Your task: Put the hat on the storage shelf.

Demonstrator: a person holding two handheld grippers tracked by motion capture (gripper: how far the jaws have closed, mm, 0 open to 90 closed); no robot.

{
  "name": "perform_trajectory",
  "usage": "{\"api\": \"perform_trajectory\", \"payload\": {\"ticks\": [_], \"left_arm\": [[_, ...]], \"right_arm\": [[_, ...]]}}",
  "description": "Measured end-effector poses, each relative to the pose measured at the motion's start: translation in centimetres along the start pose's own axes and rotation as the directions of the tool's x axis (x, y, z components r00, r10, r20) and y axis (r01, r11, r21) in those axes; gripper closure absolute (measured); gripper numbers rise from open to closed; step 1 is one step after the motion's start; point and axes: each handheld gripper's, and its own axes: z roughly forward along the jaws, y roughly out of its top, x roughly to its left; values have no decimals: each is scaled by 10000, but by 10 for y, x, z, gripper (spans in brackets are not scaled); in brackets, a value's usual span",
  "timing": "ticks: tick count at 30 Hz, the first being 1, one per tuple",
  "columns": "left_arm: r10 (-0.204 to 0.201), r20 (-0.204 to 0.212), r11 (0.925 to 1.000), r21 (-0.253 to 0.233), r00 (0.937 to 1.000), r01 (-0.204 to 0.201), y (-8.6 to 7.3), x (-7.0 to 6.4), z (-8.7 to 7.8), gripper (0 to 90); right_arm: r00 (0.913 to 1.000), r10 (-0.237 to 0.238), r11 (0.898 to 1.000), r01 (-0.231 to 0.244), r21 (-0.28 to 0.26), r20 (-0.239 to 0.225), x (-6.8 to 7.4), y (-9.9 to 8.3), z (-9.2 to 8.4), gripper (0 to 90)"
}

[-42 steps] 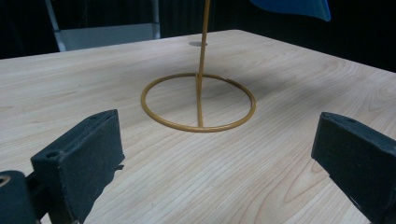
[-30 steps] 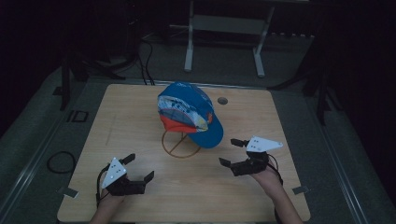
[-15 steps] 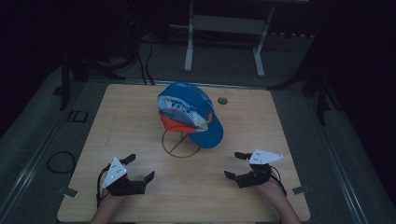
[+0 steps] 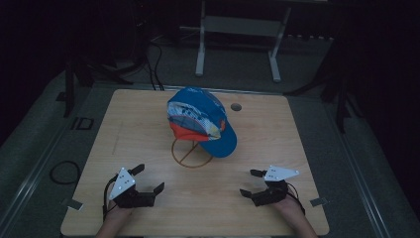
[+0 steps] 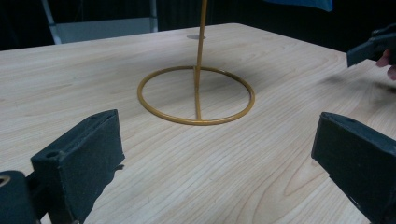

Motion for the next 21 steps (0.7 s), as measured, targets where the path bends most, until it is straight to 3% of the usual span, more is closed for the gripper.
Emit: {"api": "perform_trajectory", "payload": {"ticks": [11, 21], "left_arm": [[5, 51, 10000, 17, 10000, -5, 0, 0, 1, 24], [7, 37, 10000, -1, 10000, -7, -1, 0, -1, 24]], "right_arm": [[9996, -265, 9994, 263, 213, 124, 2, -3, 3, 134], [9996, -34, 10000, 31, 91, 286, -3, -6, 0, 135]]}}
